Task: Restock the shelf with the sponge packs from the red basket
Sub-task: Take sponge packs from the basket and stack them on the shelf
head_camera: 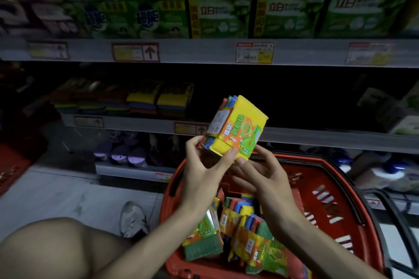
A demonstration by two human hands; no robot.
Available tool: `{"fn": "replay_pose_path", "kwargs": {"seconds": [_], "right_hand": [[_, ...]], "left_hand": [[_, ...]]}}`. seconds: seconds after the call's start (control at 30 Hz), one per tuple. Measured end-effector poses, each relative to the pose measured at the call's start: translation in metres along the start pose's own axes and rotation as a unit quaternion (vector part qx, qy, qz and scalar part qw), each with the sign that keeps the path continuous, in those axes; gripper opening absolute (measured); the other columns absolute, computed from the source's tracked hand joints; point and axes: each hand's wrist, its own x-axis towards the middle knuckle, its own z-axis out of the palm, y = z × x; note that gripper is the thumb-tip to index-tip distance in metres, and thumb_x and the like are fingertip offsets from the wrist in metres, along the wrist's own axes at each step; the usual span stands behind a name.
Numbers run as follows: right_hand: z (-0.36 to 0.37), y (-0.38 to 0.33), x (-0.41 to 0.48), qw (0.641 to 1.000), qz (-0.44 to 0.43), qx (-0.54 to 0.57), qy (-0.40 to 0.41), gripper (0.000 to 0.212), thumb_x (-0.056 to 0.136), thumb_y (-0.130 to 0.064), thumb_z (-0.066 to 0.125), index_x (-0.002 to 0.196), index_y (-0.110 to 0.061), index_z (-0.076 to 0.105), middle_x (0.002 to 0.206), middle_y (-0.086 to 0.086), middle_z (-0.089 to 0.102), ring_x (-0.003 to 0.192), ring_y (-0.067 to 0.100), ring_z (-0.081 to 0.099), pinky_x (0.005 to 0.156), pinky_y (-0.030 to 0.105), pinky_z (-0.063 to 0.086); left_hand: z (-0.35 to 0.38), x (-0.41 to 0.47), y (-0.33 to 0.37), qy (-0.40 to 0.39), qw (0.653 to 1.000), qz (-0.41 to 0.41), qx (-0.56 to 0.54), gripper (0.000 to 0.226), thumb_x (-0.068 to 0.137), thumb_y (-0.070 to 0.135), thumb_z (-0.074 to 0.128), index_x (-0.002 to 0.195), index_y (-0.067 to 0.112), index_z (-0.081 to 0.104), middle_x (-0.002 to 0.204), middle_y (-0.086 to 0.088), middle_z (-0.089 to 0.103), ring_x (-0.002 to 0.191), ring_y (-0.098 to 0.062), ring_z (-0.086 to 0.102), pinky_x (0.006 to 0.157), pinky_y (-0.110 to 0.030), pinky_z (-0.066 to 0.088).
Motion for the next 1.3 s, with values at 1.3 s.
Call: {"fn": "replay_pose_path", "kwargs": {"seconds": [1.3], "right_hand": [[0.083,0.049,0.12,0.965,-0.168,-0.129,0.157,0.053,0.093,-0.007,0.072,0.143,-0.013,0.057,0.131,0.001,0.066,0.109,-0.017,0.061,0.081,0.002,0.049]], "left_hand": [[-0.013,0.118,-0.037,0.138,0.987,0.039,0.07,0.048,0.1,0.003,0.058,0.145,0.017,0.056,0.124,0.003,0.064,0.104,-0.004,0.064,0.082,-0.015,0.05]]}}
